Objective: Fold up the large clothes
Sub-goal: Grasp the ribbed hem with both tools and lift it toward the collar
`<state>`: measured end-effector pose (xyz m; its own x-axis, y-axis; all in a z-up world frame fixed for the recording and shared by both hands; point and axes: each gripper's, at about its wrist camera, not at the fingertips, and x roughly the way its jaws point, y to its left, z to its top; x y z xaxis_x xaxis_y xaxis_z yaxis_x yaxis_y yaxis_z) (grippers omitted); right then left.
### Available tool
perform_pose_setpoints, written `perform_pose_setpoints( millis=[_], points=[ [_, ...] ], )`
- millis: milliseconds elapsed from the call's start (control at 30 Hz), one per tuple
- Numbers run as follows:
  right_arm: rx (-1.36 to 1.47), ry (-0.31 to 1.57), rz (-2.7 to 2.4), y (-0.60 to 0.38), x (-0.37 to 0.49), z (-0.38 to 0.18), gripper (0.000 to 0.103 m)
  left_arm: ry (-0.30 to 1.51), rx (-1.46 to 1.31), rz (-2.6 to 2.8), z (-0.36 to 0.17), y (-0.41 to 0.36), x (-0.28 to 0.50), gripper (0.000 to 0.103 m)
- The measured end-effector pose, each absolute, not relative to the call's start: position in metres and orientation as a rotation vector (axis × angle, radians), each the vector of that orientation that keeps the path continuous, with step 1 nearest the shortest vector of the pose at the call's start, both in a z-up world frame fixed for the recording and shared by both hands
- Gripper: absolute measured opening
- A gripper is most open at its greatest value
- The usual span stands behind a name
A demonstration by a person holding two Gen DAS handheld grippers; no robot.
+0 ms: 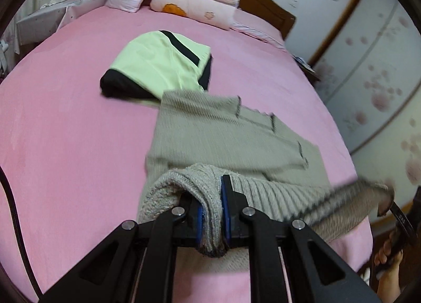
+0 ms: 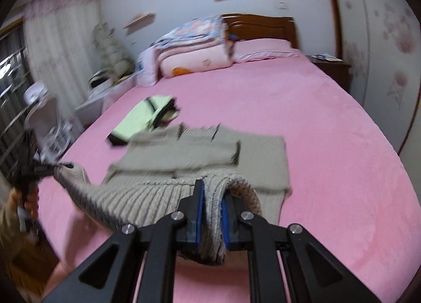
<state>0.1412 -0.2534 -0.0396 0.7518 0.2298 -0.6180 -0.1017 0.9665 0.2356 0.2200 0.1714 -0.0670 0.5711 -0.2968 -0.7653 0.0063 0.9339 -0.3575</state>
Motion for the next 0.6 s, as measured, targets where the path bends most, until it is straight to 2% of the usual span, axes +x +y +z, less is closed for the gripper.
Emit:
perform_pose_setpoints(
  millis=[267,433,600],
  points=[
    [0.217,0.817,0.021,-0.27,0.296,-0.09,0.011,1.048,-0.344,-0.089,-0.117,0.152,0.367,0.009],
    [0.26,0.912,-0.05,-0.278,0.361,-0.137,0.011,1.129,-0.375,-0.054,-0.164,0.149,0.427,0.011],
    [0.376,1.092,-0.129,-0.299,0.415,-0.196,0.012,1.206,-0.449,-0.063,-0.199,0.154,0.454,0.016]
  ],
)
